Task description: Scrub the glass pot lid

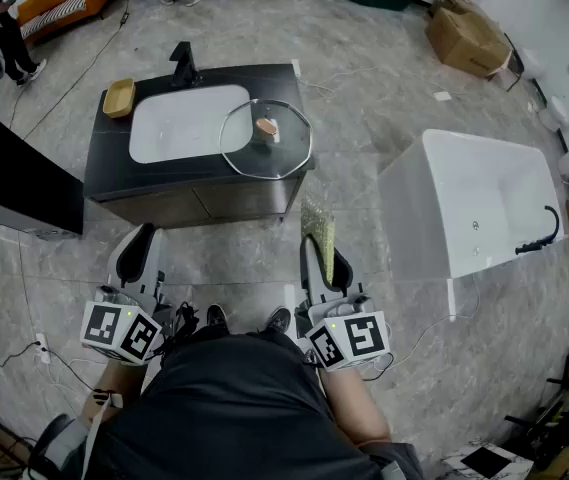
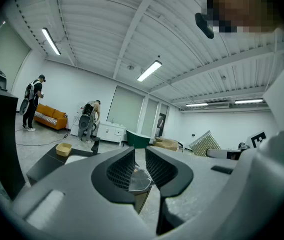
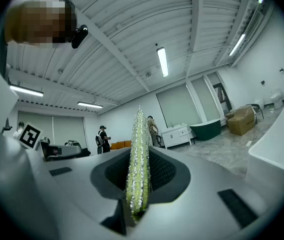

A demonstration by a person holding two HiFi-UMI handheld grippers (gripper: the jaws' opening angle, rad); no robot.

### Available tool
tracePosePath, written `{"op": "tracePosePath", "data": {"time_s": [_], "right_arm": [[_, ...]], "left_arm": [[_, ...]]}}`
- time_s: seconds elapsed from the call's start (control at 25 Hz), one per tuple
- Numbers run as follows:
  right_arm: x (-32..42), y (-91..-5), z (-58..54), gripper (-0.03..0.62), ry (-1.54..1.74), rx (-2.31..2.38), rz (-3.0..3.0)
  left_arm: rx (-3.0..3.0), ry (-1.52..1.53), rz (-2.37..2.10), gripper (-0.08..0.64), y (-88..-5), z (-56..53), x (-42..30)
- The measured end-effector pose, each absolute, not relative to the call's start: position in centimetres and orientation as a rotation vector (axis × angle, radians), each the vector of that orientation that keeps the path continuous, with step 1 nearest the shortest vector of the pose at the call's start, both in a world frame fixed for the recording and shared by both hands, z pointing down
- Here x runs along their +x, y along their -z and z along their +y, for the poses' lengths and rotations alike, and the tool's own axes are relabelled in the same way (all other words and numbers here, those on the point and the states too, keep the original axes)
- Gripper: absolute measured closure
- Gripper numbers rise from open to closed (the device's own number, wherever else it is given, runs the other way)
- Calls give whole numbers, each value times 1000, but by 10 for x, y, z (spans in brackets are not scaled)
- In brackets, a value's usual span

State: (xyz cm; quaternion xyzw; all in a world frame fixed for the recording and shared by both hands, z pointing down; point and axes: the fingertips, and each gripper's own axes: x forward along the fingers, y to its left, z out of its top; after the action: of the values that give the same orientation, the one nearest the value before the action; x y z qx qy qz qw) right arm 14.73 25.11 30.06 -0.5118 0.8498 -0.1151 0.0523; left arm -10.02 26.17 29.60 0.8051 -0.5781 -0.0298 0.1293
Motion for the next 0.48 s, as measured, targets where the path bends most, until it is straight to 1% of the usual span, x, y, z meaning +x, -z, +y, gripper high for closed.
{"op": "tracePosePath", "data": {"time_s": [0.48], "right_arm": [[206, -318, 234, 537, 434, -1487, 2561]], "left_arm": [[2337, 3, -1740, 489, -295, 255, -42]]}}
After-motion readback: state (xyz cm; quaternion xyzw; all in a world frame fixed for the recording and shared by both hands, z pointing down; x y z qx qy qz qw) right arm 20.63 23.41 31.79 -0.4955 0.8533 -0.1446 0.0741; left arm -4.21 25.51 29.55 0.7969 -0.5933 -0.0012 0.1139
